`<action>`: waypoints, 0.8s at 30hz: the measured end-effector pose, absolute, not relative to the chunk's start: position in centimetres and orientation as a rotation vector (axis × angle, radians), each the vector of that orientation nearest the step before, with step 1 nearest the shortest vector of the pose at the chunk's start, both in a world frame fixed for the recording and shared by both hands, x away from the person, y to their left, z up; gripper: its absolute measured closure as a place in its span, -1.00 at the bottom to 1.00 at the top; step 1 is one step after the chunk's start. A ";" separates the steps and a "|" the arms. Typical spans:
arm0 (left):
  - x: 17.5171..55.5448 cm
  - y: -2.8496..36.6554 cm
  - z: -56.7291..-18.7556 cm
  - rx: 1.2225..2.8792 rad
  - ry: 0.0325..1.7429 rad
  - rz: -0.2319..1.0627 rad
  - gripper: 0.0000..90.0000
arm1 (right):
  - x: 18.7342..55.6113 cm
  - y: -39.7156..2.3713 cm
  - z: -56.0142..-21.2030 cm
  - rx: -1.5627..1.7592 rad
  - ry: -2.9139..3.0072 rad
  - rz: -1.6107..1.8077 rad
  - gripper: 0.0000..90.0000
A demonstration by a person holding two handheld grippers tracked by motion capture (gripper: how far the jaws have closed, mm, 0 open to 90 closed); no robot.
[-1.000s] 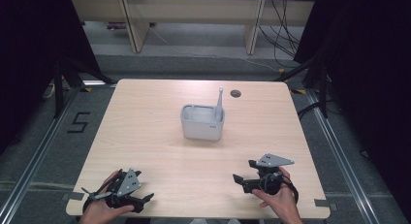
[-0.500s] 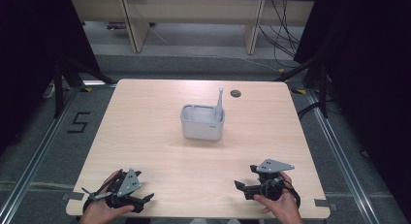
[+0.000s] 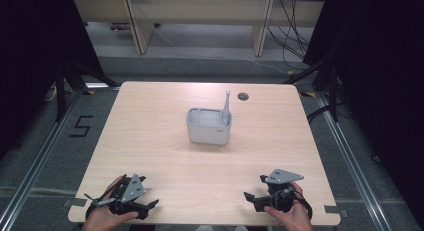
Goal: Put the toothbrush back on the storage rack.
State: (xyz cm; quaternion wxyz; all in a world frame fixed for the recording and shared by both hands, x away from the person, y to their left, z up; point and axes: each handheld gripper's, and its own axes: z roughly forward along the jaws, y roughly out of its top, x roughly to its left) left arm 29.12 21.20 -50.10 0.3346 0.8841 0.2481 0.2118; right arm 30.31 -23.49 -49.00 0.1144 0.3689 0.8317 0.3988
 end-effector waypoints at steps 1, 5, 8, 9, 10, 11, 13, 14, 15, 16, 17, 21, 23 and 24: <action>29.1 21.2 -50.1 2.307 0.648 0.552 -0.66 | 30.3 -23.5 -49.1 1.081 2.435 1.171 -0.64; 29.1 21.2 -50.1 2.306 0.647 0.553 -0.66 | 30.0 -23.6 -49.1 1.080 2.442 1.153 -0.64; 29.1 21.2 -50.1 2.308 0.645 0.552 -0.66 | 29.9 -23.6 -49.2 1.062 2.434 1.140 -0.64; 29.1 21.2 -50.1 2.308 0.645 0.552 -0.66 | 29.8 -23.7 -49.2 1.082 2.441 1.134 -0.64; 29.1 21.2 -50.1 2.308 0.646 0.552 -0.66 | 29.7 -23.7 -49.2 1.096 2.445 1.131 -0.64; 29.1 21.2 -50.1 2.307 0.647 0.552 -0.66 | 29.7 -23.7 -49.3 1.074 2.448 1.139 -0.64; 29.1 21.2 -50.1 2.308 0.647 0.552 -0.66 | 29.7 -23.7 -49.3 1.067 2.444 1.127 -0.64; 29.1 21.2 -50.1 2.309 0.646 0.551 -0.66 | 29.4 -23.5 -49.3 1.103 2.442 1.123 -0.64; 29.1 21.2 -50.1 2.308 0.646 0.552 -0.66 | 29.3 -23.5 -49.2 1.118 2.445 1.118 -0.64; 29.1 21.2 -50.1 2.308 0.646 0.552 -0.66 | 29.4 -23.5 -49.3 1.092 2.446 1.119 -0.64; 29.1 21.2 -50.1 2.309 0.646 0.552 -0.66 | 29.5 -23.6 -49.4 1.057 2.445 1.119 -0.63; 29.1 21.2 -50.1 2.308 0.646 0.553 -0.66 | 29.4 -23.5 -49.5 1.057 2.465 1.127 -0.63; 29.1 21.2 -50.1 2.308 0.646 0.552 -0.66 | 29.3 -23.6 -49.4 1.053 2.444 1.110 -0.63; 29.1 21.2 -50.1 2.308 0.646 0.553 -0.66 | 29.3 -23.6 -49.4 1.059 2.447 1.108 -0.63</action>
